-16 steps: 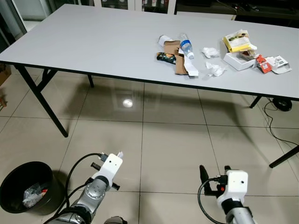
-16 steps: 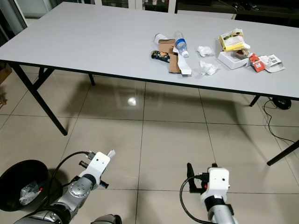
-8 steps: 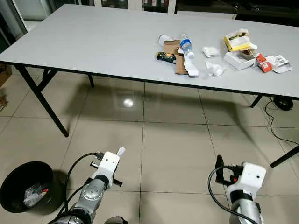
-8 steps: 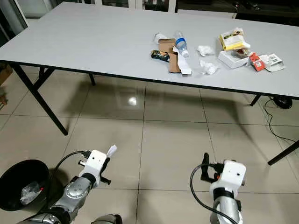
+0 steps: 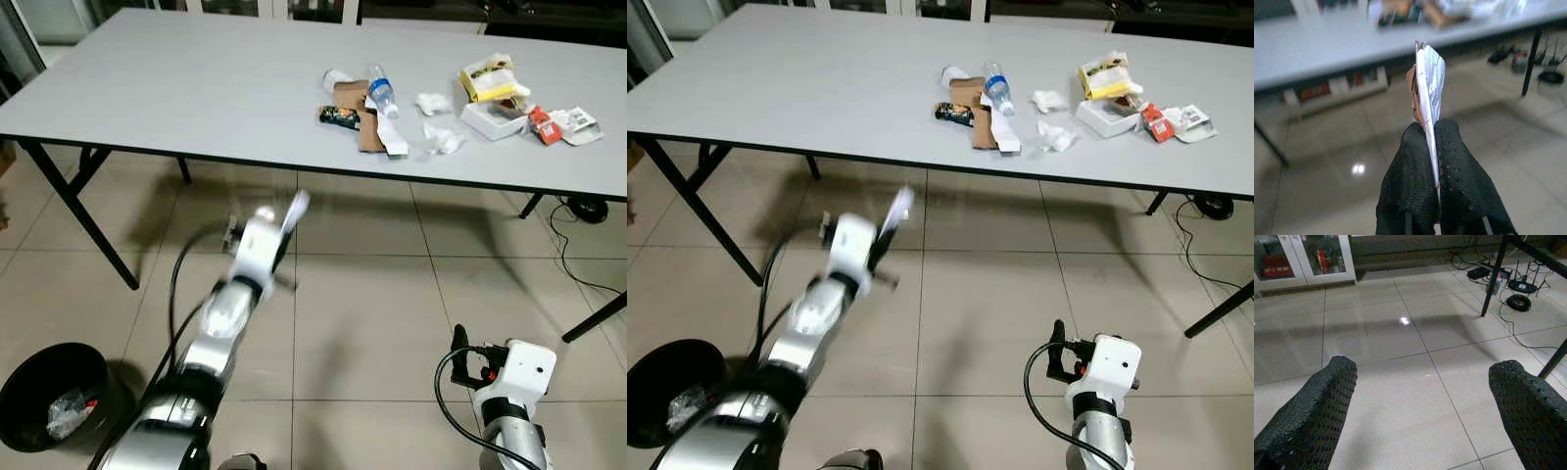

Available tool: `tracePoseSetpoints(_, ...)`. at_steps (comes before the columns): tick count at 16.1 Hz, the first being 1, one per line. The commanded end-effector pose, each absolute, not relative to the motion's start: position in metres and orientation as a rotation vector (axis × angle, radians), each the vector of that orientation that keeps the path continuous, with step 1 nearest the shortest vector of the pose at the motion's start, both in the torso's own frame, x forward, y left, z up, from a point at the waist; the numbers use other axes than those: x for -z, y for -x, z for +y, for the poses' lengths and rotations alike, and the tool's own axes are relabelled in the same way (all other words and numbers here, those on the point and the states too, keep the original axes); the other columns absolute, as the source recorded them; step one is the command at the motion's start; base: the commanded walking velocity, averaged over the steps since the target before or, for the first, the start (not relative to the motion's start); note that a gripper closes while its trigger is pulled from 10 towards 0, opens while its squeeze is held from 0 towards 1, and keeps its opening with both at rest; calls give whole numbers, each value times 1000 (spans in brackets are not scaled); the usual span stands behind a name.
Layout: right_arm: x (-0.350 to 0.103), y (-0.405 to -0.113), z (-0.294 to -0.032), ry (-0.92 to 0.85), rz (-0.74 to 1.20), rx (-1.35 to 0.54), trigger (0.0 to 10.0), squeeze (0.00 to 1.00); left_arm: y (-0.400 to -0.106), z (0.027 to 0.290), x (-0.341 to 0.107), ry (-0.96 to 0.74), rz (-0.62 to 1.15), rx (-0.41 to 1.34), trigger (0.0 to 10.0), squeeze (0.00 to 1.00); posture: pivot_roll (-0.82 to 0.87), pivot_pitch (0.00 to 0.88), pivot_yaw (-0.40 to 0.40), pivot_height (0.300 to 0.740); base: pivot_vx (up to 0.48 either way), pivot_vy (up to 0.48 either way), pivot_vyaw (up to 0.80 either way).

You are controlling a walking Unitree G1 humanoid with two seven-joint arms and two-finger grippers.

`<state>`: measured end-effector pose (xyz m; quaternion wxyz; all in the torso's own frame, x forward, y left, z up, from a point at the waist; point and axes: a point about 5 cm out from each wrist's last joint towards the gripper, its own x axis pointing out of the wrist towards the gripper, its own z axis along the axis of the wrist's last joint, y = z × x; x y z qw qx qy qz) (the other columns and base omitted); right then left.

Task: Picking trash to rubbish bin

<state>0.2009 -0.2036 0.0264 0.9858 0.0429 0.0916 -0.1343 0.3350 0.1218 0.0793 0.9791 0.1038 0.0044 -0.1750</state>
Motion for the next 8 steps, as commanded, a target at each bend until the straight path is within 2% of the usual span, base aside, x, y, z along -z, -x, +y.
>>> tracePoseSetpoints(1, -27, -198, -204, -92, 190, 282, 10000, 0, -337, 123, -88, -230, -16, 364, 10000, 0, 141, 83, -12, 740, 0, 0, 0)
tracePoseSetpoints(6, -27, -193, -205, -89, 201, 284, 10000, 0, -317, 143, -73, -237, 34, 421, 10000, 0, 127, 89, -15, 740, 0, 0, 0)
tracePoseSetpoints(8, -28, -190, -209, -84, 204, 291, 10000, 0, -303, 160, -67, -264, 48, 411, 10000, 0, 129, 93, -21, 740, 0, 0, 0)
